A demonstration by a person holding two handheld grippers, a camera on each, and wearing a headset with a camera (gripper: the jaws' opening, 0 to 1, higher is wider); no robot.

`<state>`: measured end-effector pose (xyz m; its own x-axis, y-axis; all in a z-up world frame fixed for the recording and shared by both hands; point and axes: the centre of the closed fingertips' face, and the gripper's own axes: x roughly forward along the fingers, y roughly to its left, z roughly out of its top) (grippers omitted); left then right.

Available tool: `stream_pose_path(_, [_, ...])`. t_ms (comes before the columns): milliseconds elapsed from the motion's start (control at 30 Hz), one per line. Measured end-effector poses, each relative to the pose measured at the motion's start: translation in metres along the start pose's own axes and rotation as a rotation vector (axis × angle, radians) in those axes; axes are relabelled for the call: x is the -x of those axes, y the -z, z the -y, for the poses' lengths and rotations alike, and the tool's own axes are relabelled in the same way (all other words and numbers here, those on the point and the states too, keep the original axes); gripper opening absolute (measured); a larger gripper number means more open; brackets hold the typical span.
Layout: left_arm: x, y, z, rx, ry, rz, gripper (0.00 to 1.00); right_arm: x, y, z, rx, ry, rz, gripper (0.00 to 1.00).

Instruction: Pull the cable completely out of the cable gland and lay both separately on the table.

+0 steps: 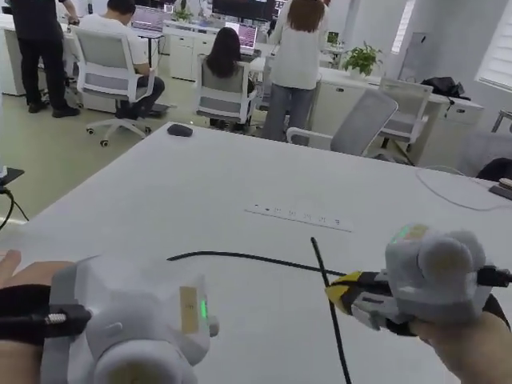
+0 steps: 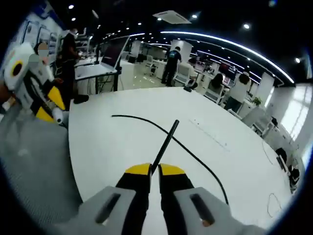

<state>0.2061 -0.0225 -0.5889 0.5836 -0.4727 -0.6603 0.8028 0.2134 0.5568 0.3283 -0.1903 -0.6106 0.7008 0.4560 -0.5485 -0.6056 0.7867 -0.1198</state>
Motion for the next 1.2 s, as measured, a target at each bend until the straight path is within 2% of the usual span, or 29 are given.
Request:
stream_pose_path(33, [-0.002, 0.005, 0.006, -0.008, 0.031, -0.023, 0.16, -0.009, 0.006, 0.009, -0.016, 0.010, -0.014, 0.04])
stream_pose_path(100, [-0.004, 0.010, 0.009, -0.013, 0.042, -0.041, 0.16, -0.028, 0.023, 0.033, -0.070, 0.052, -0.046, 0.04])
stream_pose_path(200, [-0.006, 0.013, 0.017, 0.021, 0.087, -0.041, 0.16, -0.053, 0.054, 0.066, -0.172, 0.099, -0.105, 0.03])
stream_pose_path(267, [-0.006, 0.017, 0.017, 0.020, 0.099, -0.052, 0.16, -0.060, 0.080, 0.082, -0.153, 0.124, -0.188, 0.00])
stream_pose_path(300, [-0.006, 0.020, 0.016, 0.024, 0.109, -0.062, 0.16, -0.060, 0.091, 0.086, -0.192, 0.144, -0.227, 0.00])
stream_pose_path(333, [-0.005, 0.022, 0.015, 0.025, 0.116, -0.064, 0.16, -0.061, 0.100, 0.085, -0.221, 0.136, -0.254, 0.00])
stream_pose_path(367, [-0.006, 0.023, 0.013, 0.023, 0.128, -0.064, 0.16, -0.060, 0.109, 0.085, -0.230, 0.123, -0.272, 0.02])
stream_pose_path(400, [-0.006, 0.024, 0.012, 0.022, 0.138, -0.064, 0.16, -0.059, 0.110, 0.085, -0.233, 0.125, -0.269, 0.05])
stream_pose_path(500, [-0.010, 0.018, 0.004, 0.020, 0.169, -0.038, 0.16, -0.044, 0.105, 0.073, -0.239, 0.117, -0.221, 0.06])
stream_pose_path(600, [-0.019, 0.013, -0.004, -0.038, 0.213, -0.030, 0.16, -0.026, 0.104, 0.056, -0.277, 0.088, -0.188, 0.12])
stream_pose_path(667, [-0.024, 0.007, -0.009, -0.037, 0.234, -0.010, 0.16, -0.008, 0.102, 0.042, -0.284, 0.068, -0.157, 0.14])
stream_pose_path(733, [-0.032, 0.001, -0.011, -0.019, 0.285, 0.016, 0.16, 0.010, 0.100, 0.030, -0.302, 0.045, -0.128, 0.15])
stream_pose_path(767, [-0.038, 0.001, -0.013, -0.016, 0.306, 0.015, 0.16, 0.023, 0.097, 0.021, -0.312, 0.032, -0.103, 0.17])
stream_pose_path(833, [-0.051, 0.003, -0.012, -0.014, 0.351, 0.016, 0.16, 0.039, 0.095, 0.015, -0.324, 0.027, -0.068, 0.18])
stream_pose_path(933, [-0.071, 0.004, -0.003, -0.002, 0.417, 0.021, 0.16, 0.072, 0.089, 0.000, -0.342, 0.037, -0.006, 0.18])
stream_pose_path(1033, [-0.100, 0.010, 0.017, 0.087, 0.524, 0.017, 0.16, 0.095, 0.091, -0.012, -0.344, 0.064, 0.017, 0.18])
stream_pose_path(1067, [-0.108, 0.011, 0.021, 0.091, 0.541, 0.016, 0.16, 0.102, 0.091, -0.015, -0.343, 0.073, 0.022, 0.18])
stream_pose_path(1133, [-0.120, 0.016, 0.027, 0.076, 0.555, -0.013, 0.16, 0.117, 0.090, -0.022, -0.349, 0.088, 0.037, 0.18])
stream_pose_path(1200, [-0.136, 0.022, 0.038, 0.016, 0.569, -0.033, 0.16, 0.128, 0.090, -0.029, -0.343, 0.088, 0.039, 0.18])
